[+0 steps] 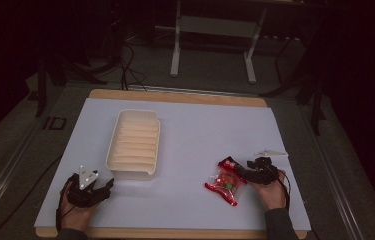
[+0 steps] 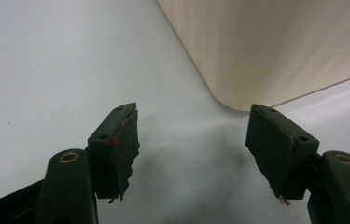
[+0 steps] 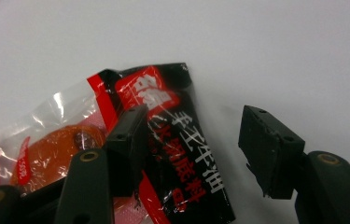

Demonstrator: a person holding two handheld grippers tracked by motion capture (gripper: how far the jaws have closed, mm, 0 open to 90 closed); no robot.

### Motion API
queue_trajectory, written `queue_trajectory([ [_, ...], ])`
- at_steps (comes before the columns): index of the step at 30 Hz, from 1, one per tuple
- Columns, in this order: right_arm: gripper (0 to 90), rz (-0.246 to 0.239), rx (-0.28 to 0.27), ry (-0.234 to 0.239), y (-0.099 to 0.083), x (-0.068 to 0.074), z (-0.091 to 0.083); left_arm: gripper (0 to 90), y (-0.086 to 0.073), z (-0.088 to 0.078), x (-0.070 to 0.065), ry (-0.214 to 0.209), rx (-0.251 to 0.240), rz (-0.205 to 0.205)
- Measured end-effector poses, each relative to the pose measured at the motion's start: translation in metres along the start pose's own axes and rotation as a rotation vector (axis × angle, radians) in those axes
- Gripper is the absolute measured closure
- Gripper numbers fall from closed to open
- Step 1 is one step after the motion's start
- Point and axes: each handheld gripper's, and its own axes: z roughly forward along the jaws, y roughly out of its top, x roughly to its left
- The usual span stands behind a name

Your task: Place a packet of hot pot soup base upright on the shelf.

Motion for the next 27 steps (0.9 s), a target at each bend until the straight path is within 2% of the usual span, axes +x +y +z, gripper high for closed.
queue_trajectory([
  [11,48.9,0.000,0.033,0.035,-0.0016,-0.0007,0.0042,34.5,0.0000,0.0000,0.0000,0.000,0.002,0.000],
  [13,51.4,0.013,0.042,0.050,-0.0017,-0.0009,0.0046,34.5,0.0000,0.0000,0.0001,0.000,0.001,0.001],
  [18,57.0,0.010,0.057,0.083,-0.0017,-0.0011,0.0052,34.5,0.0000,0.0000,0.0000,0.001,0.002,0.000],
  [22,64.2,0.000,0.079,0.095,-0.0019,-0.0014,0.0044,34.5,0.0001,0.0001,0.0000,0.001,0.002,0.001],
  [27,76.9,-0.012,0.075,0.091,-0.0018,-0.0013,0.0019,34.4,0.0001,0.0002,0.0000,0.001,0.002,0.000],
])
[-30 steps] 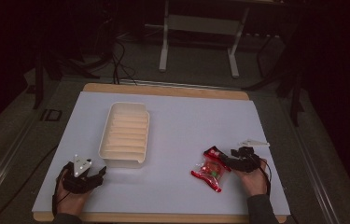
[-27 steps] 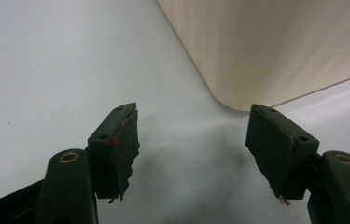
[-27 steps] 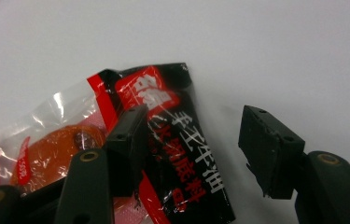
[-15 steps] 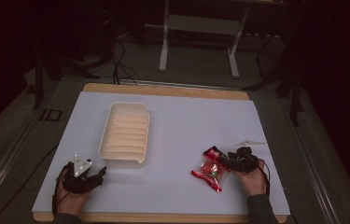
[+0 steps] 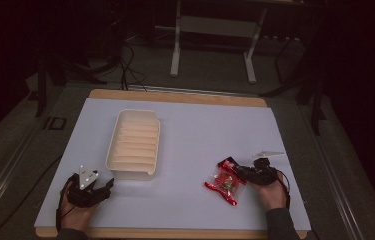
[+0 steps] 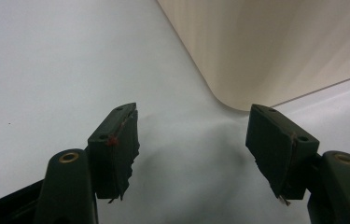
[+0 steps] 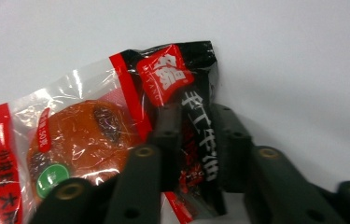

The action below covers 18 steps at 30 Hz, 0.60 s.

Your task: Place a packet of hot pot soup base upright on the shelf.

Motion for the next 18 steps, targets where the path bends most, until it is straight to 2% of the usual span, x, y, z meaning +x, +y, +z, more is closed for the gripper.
queue_trajectory([
  [1,81.6,-0.005,-0.007,0.001,0.000,0.000,-0.002,34.5,0.000,0.000,0.000,0.000,0.000,-0.001],
  [4,86.0,0.006,-0.016,0.013,0.000,0.000,-0.003,34.5,0.000,0.000,0.000,0.000,-0.001,-0.001],
  [18,87.9,-0.033,-0.052,0.025,0.006,0.006,-0.012,34.5,0.000,0.000,0.000,-0.001,-0.003,-0.002],
])
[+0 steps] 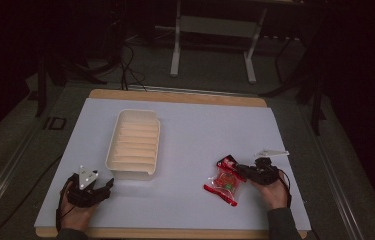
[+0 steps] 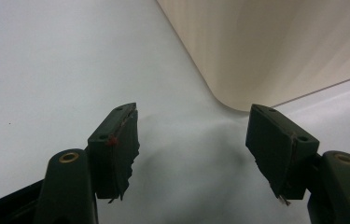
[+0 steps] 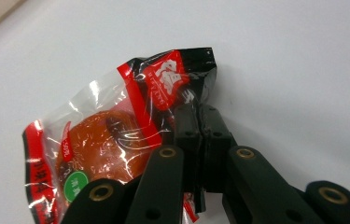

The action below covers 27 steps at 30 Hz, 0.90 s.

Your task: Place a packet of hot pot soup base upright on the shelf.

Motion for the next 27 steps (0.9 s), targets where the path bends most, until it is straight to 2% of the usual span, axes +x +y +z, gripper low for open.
queue_trajectory([
  [17,88.5,-0.053,-0.052,0.000,0.022,0.007,-0.017,34.4,0.000,0.000,0.000,0.000,-0.001,-0.006],
  [27,88.5,-0.081,-0.083,0.003,0.039,0.016,-0.020,34.5,0.000,0.000,0.000,0.000,-0.002,-0.005],
])
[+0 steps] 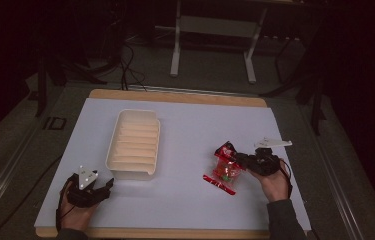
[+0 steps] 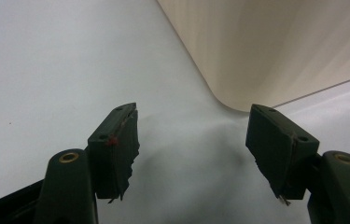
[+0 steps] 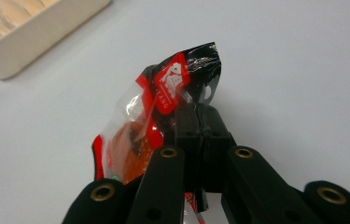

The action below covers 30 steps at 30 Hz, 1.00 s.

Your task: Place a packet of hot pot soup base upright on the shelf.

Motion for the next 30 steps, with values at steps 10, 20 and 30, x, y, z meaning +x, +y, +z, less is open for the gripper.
queue_trajectory([
  [10,88.7,-0.045,-0.027,-0.011,0.021,0.009,0.000,34.4,0.000,0.000,0.000,-0.001,-0.002,0.000],
  [20,88.8,-0.083,-0.035,-0.021,0.040,0.016,0.006,34.4,0.000,0.000,0.000,-0.001,-0.003,-0.001],
  [30,88.8,-0.118,-0.045,-0.016,0.057,0.026,0.013,34.4,0.000,0.000,0.000,-0.002,-0.003,0.000],
])
